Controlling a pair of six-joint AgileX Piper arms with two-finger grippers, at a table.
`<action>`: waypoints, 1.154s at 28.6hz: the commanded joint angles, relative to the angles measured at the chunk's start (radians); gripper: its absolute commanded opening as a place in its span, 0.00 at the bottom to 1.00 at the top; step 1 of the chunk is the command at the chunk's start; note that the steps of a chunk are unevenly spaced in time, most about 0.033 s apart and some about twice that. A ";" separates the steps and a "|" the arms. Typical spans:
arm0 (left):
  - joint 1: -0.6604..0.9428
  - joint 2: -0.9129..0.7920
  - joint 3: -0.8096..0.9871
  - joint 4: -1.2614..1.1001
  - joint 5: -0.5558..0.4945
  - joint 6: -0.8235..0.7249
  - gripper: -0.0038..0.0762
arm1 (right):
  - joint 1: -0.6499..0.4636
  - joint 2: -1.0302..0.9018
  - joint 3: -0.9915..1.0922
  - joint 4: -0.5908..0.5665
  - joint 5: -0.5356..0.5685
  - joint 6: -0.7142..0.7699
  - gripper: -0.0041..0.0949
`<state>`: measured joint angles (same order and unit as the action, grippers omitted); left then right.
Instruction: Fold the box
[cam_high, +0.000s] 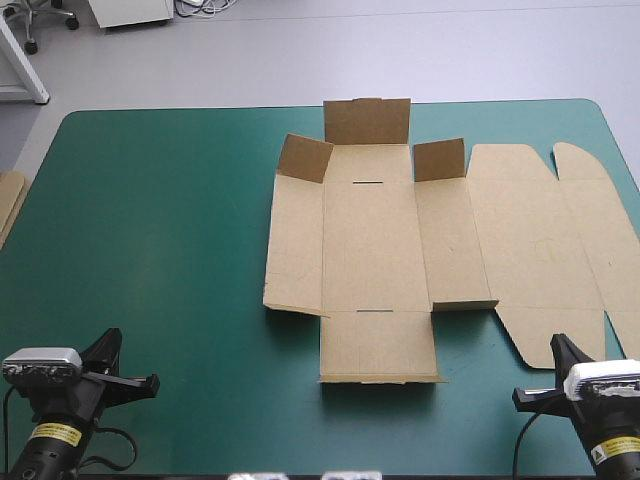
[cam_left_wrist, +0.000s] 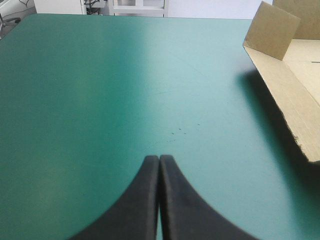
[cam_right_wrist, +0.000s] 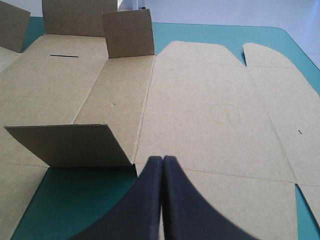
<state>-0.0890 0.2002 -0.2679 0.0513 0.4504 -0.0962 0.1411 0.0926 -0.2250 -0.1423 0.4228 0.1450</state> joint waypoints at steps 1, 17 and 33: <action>-0.005 0.019 -0.035 -0.003 -0.077 -0.003 0.04 | 0.003 0.020 -0.027 -0.011 -0.083 -0.004 0.02; -0.005 0.019 -0.035 -0.016 -0.077 -0.003 0.10 | 0.003 0.020 -0.027 -0.011 -0.090 -0.004 0.02; -0.005 0.421 -0.402 -0.313 0.284 0.177 0.56 | 0.003 0.020 -0.027 -0.008 -0.092 -0.004 0.02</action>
<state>-0.0890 0.4827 -0.5372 -0.2141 0.6980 0.0288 0.1411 0.0926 -0.2250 -0.1423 0.4157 0.1450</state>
